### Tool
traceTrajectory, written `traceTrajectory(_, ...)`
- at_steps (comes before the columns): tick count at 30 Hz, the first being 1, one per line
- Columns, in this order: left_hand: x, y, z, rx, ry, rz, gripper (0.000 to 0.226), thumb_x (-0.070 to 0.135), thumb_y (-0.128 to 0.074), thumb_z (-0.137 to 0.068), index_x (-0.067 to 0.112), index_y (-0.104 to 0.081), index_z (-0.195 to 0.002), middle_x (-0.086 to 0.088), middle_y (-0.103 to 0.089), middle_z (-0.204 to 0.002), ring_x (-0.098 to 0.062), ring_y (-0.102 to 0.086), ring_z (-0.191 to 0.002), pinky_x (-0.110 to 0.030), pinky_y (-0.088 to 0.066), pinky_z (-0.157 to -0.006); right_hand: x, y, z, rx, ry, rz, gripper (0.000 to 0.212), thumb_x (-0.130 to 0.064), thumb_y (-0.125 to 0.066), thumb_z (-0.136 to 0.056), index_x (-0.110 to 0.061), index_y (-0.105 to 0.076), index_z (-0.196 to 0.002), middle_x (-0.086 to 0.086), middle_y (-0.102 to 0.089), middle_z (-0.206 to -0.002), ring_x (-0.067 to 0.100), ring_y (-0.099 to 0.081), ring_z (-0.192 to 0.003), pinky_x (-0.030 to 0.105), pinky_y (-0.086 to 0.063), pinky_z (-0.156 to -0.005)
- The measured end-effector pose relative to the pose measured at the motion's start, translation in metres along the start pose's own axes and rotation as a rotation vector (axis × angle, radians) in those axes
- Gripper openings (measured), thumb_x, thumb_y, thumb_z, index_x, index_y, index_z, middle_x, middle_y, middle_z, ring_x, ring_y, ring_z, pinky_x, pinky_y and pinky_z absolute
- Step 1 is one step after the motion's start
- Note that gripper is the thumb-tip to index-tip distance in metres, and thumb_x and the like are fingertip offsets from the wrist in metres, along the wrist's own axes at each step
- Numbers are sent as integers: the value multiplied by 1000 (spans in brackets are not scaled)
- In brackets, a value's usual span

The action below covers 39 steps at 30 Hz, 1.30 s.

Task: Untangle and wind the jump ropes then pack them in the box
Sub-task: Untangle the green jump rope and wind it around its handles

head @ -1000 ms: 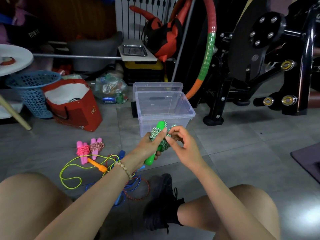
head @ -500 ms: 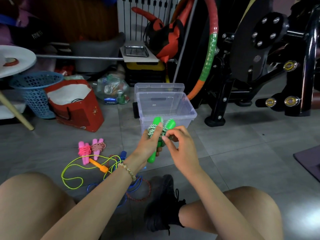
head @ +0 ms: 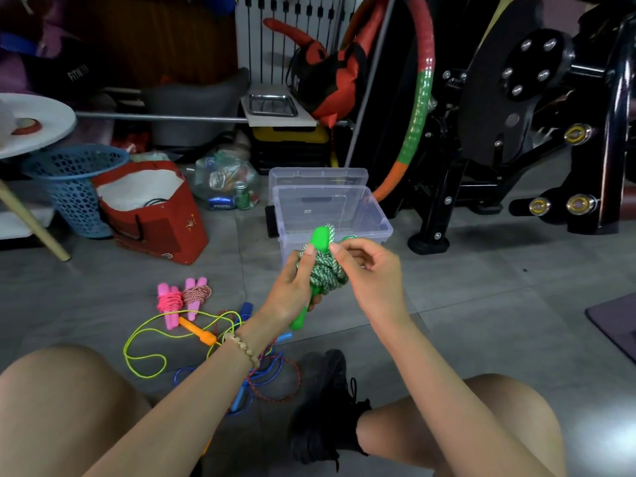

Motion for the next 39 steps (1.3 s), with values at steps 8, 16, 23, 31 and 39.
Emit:
traceTrajectory(8,5,4,2,75,-95,-3,24,43,-35,-98,23,-43,-88,0,-45,-64,-11,-45,-53,-16,-41,-44,-4,-4,8,-71,441,504,15,-26,-71,-82,-14,-74,-91,-7,-70,-85,5,-61,-78,13,-45,-68)
traceTrajectory(16,-1,2,-5,21,-126,-252,41,60,-26,-92,22,-39,-84,5,-38,-60,-13,-40,-53,-47,-50,-71,6,4,9,-135,381,656,22,-25,-70,-83,-9,-69,-99,0,-69,-92,11,-60,-82,22,-47,-74)
traceTrajectory(23,-4,-4,-10,-51,-143,-417,40,60,-35,-92,22,-45,-86,5,-49,-60,-17,-49,-55,-41,-49,-66,23,9,11,-220,270,696,14,-16,-55,-94,-4,-59,-99,7,-64,-90,24,-58,-85,34,-46,-75)
traceTrajectory(31,-8,-3,-14,-110,-90,-394,42,56,-39,-92,17,-47,-102,-3,-53,-69,-15,-51,-55,-28,-50,-54,29,17,5,-283,140,533,19,-22,-67,-86,-12,-63,-102,-4,-65,-90,5,-59,-86,14,-45,-77)
traceTrajectory(39,-10,-6,-15,1,-1,-267,45,52,-39,-95,8,-46,-103,-1,-43,-61,-15,-48,-53,-13,-38,-38,35,13,6,-92,196,402,9,-19,-72,-81,-11,-75,-85,-14,-66,-75,4,-61,-74,14,-44,-63)
Point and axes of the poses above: each hand's wrist, its own z-axis away from the middle knuckle, its own y-axis out of the back of the hand, x = y × z, the point moved 2 cm from there along -z, towards the middle knuckle
